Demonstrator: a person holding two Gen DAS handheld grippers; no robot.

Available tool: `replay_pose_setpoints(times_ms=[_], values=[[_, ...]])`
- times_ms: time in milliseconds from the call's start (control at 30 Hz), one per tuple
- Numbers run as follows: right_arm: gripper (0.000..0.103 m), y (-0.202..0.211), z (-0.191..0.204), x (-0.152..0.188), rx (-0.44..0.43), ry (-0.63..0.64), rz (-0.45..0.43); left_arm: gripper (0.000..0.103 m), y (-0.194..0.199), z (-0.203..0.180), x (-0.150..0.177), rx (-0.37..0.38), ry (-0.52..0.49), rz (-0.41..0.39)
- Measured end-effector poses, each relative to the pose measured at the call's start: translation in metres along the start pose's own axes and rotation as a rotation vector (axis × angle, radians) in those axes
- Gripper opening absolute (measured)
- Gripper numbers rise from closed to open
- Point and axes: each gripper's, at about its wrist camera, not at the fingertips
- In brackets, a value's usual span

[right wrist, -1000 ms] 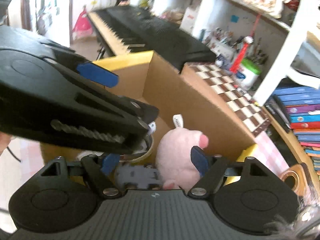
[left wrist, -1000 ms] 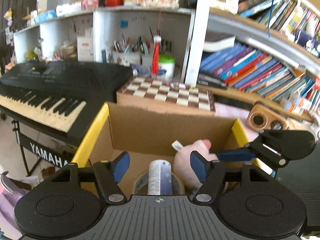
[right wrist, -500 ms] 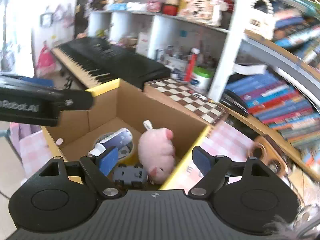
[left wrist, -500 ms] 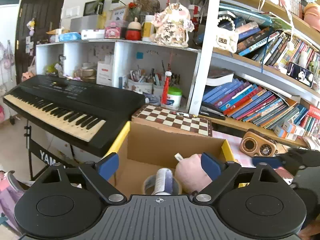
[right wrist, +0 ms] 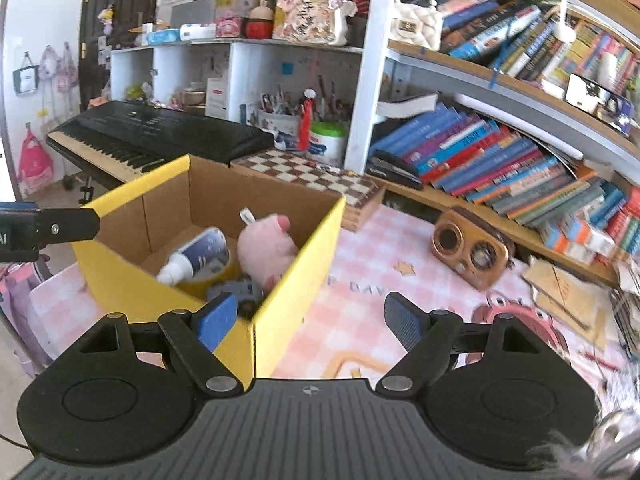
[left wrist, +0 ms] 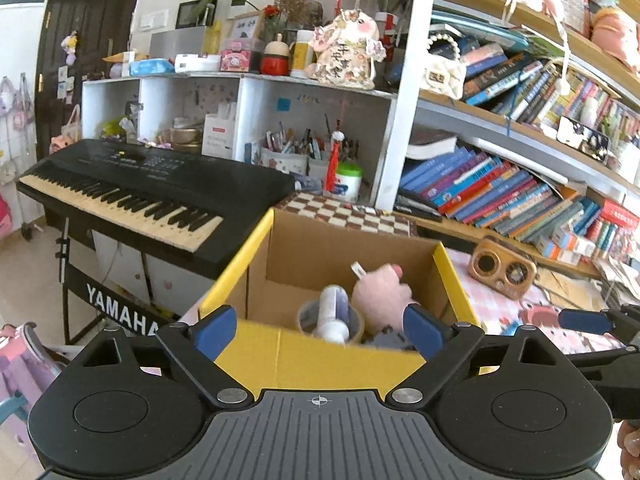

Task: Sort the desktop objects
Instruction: 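Open both tools to release the bottle and truck into the box, then move both open tools back from the box toward the desk items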

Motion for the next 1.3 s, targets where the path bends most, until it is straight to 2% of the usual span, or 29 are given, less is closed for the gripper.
replay_pose_setpoints(times_ms=[567,900,1300], values=[[0.08,0.074,0.041,0.051,0.032,-0.077,0.092,0.093,0.065,0.002,0.041,0.066,-0.07,0.091],[0.083,0.095,0.056,0.063,0.046,-0.089,0.109,0.093,0.086,0.004,0.056,0.064,-0.096,0.137],[0.084,0.108,0.056,0.075,0.101,-0.102,0.143,0.093,0.097,-0.005,0.066,0.113,-0.129,0.176]])
Point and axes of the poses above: each gripper's, at about its wrist camera, not at the fingertips, and y roughly against the way its jaws point, z to its left, x to its underside, and after that the axes turned 13 degrees about -z, right-handed
